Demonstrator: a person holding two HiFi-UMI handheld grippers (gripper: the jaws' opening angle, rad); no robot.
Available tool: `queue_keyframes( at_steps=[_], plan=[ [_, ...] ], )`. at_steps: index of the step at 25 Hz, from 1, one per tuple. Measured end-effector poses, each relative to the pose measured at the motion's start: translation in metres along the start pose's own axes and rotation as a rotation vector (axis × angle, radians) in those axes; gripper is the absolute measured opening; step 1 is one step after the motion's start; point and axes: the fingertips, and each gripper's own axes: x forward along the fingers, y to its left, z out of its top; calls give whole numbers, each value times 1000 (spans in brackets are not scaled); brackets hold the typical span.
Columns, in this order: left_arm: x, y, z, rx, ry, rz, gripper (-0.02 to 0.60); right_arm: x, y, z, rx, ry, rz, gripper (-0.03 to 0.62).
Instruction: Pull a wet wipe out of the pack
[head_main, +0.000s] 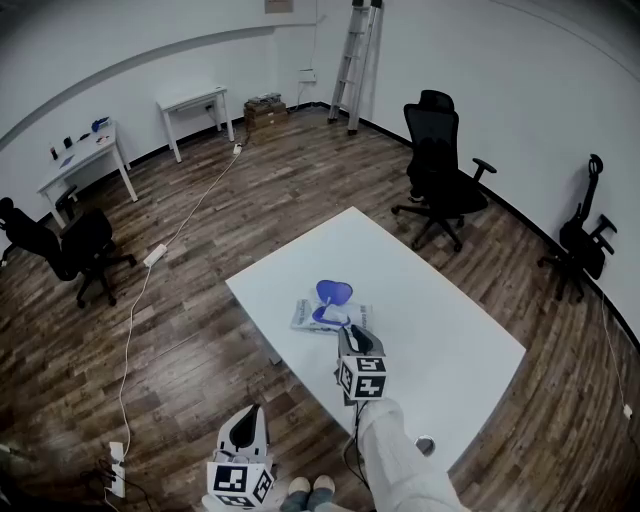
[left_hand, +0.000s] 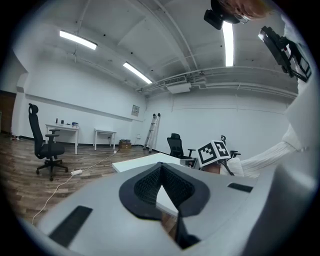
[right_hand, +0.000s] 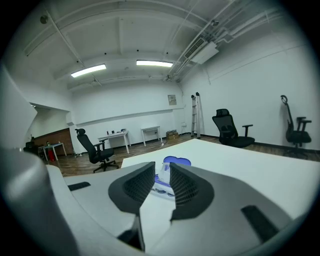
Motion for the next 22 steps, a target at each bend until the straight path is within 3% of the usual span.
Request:
queue_keyframes(
  at_steps=[10,22],
  plan=[
    [0,15,-8,8,49,65,0,52,-17,-25,-27,123,-5,104],
    [-12,29,-22,21,92,130,0,82,-25,-51,-47,196,-6,107]
  ],
)
